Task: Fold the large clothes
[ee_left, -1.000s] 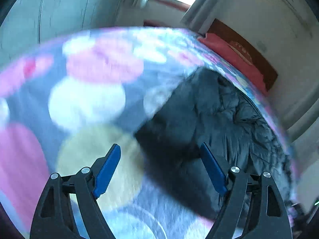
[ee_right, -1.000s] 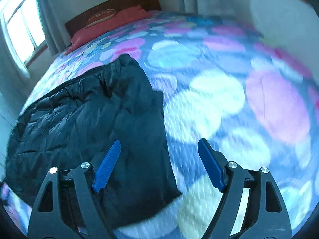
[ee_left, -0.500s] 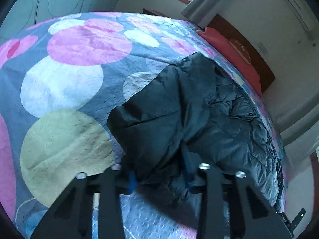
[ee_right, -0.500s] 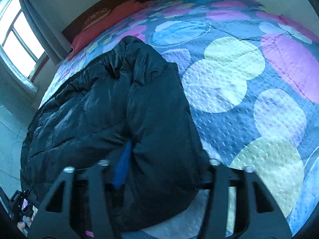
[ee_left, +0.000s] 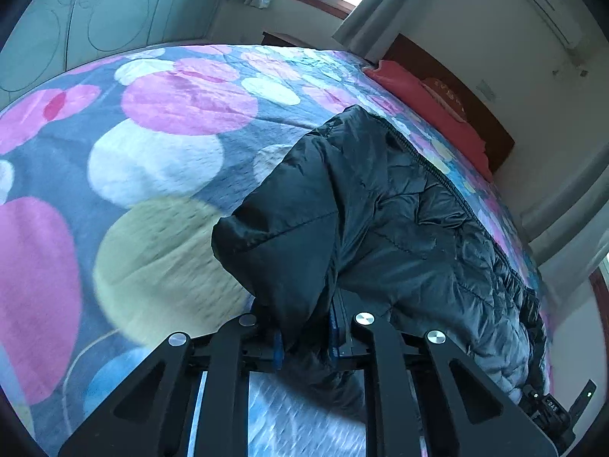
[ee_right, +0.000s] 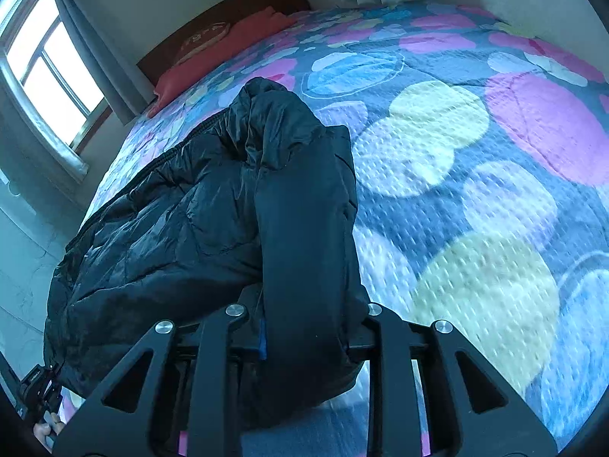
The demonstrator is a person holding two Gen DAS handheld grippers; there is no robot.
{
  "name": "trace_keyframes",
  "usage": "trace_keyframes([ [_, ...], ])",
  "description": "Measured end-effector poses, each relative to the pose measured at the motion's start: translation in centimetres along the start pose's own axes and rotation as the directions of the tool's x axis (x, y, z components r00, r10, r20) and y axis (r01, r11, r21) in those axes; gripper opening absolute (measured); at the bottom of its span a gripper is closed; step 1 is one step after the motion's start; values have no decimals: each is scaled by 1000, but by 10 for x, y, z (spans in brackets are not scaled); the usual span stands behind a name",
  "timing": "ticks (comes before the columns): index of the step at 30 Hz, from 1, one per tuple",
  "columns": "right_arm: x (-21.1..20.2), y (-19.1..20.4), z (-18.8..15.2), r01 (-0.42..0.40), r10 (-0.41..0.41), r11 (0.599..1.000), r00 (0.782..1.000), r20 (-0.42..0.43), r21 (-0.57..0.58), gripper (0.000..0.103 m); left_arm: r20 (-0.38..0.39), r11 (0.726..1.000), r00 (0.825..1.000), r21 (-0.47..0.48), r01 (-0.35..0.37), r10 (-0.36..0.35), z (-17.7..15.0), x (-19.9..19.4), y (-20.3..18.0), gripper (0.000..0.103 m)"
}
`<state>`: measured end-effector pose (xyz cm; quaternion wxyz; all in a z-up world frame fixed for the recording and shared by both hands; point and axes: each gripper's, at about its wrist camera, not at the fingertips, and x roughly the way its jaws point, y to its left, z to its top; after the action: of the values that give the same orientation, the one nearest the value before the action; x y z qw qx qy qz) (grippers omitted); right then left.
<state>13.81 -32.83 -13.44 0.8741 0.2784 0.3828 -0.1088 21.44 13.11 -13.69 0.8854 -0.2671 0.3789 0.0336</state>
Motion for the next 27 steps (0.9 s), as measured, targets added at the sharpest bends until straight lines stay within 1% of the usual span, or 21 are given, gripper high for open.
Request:
trace_keyframes([
  [7, -21, -8, -19, -13, 13, 1000, 1000, -5, -5, 24, -8, 1000, 1000, 0, -9, 9, -11, -18, 8, 17],
  [12, -33, -12, -28, -21, 21, 1000, 1000, -9, -7, 24, -13, 1000, 1000, 5, -16, 16, -25, -31, 18, 17],
  [18, -40, -15, -33, -24, 24, 1000, 1000, -9, -14, 24, -14, 1000, 1000, 10, -21, 21, -37, -48, 26, 17],
  [27, -49, -19, -39, -33, 33, 999, 999, -16, -13, 24, -19, 1000, 1000, 7, -19, 19, -40, -61, 31, 17],
])
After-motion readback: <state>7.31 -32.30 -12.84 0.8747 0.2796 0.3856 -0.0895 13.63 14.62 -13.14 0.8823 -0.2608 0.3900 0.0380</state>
